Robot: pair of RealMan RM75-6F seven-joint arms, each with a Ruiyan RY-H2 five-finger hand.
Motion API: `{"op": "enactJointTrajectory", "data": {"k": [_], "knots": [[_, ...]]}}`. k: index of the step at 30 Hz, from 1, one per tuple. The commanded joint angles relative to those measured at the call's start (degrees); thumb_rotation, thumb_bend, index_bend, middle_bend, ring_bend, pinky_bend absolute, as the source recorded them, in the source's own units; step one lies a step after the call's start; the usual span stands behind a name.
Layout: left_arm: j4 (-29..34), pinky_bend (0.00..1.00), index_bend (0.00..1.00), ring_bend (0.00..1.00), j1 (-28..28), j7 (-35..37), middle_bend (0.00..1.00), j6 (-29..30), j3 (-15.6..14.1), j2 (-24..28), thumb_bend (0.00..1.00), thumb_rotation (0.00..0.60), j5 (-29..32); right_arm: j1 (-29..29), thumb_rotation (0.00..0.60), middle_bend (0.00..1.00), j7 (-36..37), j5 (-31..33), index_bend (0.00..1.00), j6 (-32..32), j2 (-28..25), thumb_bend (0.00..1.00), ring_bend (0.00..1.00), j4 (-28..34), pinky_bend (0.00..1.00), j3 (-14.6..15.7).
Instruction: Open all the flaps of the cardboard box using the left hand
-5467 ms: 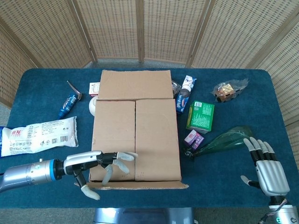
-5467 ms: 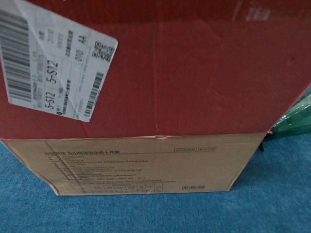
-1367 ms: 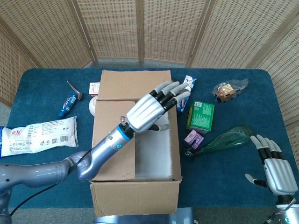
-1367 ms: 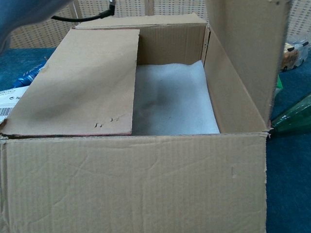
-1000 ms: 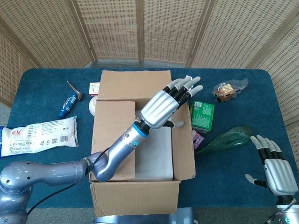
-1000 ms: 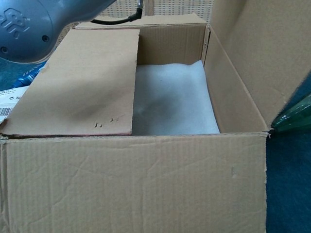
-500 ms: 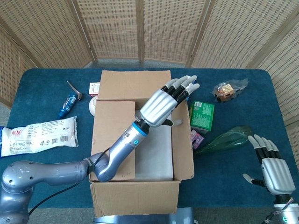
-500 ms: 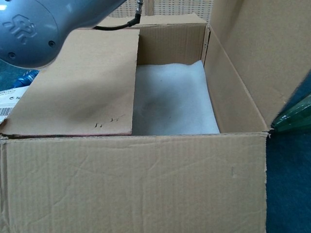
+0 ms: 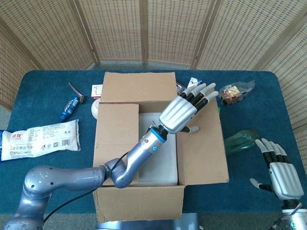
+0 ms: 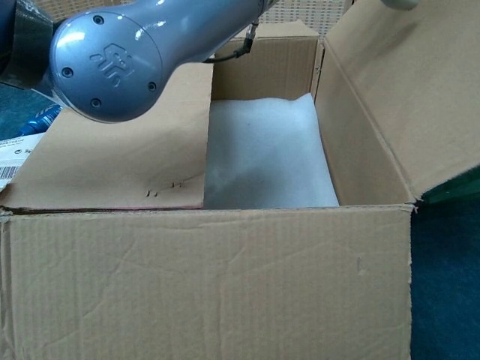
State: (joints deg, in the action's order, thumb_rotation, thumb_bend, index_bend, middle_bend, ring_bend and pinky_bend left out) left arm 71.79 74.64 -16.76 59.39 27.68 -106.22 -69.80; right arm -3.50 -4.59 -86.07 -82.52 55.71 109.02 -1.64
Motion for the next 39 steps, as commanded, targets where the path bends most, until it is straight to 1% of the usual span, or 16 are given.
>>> {"op": "enactJointTrajectory", "data": {"k": [1,3,9,10,12,14,16,20,22,24,26,30,33,37,39], "knots": [[1.7,0.15,0.0,0.0,-0.5,-2.0,0.0,-1.9,-1.3,1.0,0.02,0.6,1.9,0.1,0.6,0.0,0.2,0.0,0.0,-0.1,-0.1,0.0,0.0,0.0,0.0,0.0],[3.4,0.15,0.0,0.0,-1.1,-2.8,0.0,-2.8,-1.9,2.3,0.02,0.6,2.8,0.1,0.6,0.0,0.3,0.0,0.0,-0.1,-0.1,0.0,0.0,0.0,0.0,0.0],[10.7,0.15,0.0,0.0,-4.3,-4.3,0.0,-5.0,-4.9,8.8,0.02,0.6,4.0,0.0,0.6,0.0,0.7,0.1,0.0,-0.1,-0.3,0.0,0.0,0.1,0.0,-0.1],[11.9,0.15,0.0,0.0,-4.8,-4.2,0.0,-5.5,-5.4,10.0,0.02,0.6,4.1,0.0,0.6,0.0,0.7,0.0,0.0,-0.1,-0.3,0.0,0.0,0.1,0.0,-0.1],[14.1,0.2,0.0,0.0,-5.8,-4.6,0.0,-6.8,-6.5,12.5,0.02,0.6,4.8,0.0,0.6,0.0,0.6,-0.1,0.0,0.0,-0.3,0.0,0.0,0.1,0.0,0.0],[17.2,0.24,0.0,0.0,-6.8,-5.5,0.0,-9.0,-7.9,15.9,0.02,0.6,6.6,0.1,0.6,0.0,0.6,-0.2,0.0,-0.1,-0.3,0.0,0.0,0.1,0.0,0.1],[20.7,0.26,0.0,0.0,-8.2,-5.7,0.0,-11.3,-9.4,19.5,0.02,0.6,9.6,0.0,0.6,0.0,0.5,-0.2,0.0,0.1,-0.2,0.0,0.0,0.1,0.0,0.1],[25.2,0.24,0.01,0.0,-9.1,-6.9,0.0,-14.3,-11.7,25.1,0.02,0.6,13.4,-0.1,0.6,0.0,0.2,-0.2,0.0,0.2,-0.1,0.0,0.0,0.2,0.0,0.1],[26.5,0.22,0.07,0.0,-9.6,-6.4,0.01,-14.5,-12.2,26.5,0.02,0.6,13.5,-0.1,0.6,0.0,0.0,-0.2,0.0,0.3,0.0,0.0,0.0,0.2,0.0,0.1],[27.5,0.21,0.19,0.03,-10.1,-5.5,0.12,-14.7,-12.7,27.8,0.01,0.6,13.3,-0.2,0.6,0.0,-0.2,-0.1,0.0,0.4,0.1,0.0,0.0,0.2,0.0,0.1],[28.3,0.22,0.27,0.08,-10.5,-4.8,0.22,-15.2,-13.2,29.2,0.01,0.6,12.5,-0.2,0.6,0.0,-0.3,0.0,0.0,0.3,0.1,0.0,0.0,0.3,0.0,0.1],[29.4,0.25,0.44,0.19,-11.2,-3.3,0.35,-15.5,-13.6,31.0,0.0,0.6,11.4,-0.1,0.6,0.0,-0.4,0.1,0.0,0.2,0.1,0.0,0.0,0.2,0.0,0.0],[29.8,0.24,0.53,0.23,-11.7,-2.0,0.41,-14.7,-13.6,31.6,0.0,0.6,10.8,-0.1,0.6,0.0,-0.7,0.0,0.0,0.2,0.2,0.0,0.0,0.3,0.0,0.1],[29.7,0.28,0.57,0.26,-11.4,-2.5,0.43,-14.4,-14.0,31.2,0.0,0.6,12.0,-0.1,0.6,0.0,-1.3,-0.3,0.0,0.1,0.5,0.0,0.0,0.3,0.0,0.2],[29.6,0.26,0.59,0.26,-11.2,-3.4,0.44,-13.6,-14.2,30.6,0.0,0.574,12.4,-0.1,0.6,0.0,-1.4,-0.4,0.0,0.0,0.5,0.0,0.0,0.2,0.0,0.1]]}}
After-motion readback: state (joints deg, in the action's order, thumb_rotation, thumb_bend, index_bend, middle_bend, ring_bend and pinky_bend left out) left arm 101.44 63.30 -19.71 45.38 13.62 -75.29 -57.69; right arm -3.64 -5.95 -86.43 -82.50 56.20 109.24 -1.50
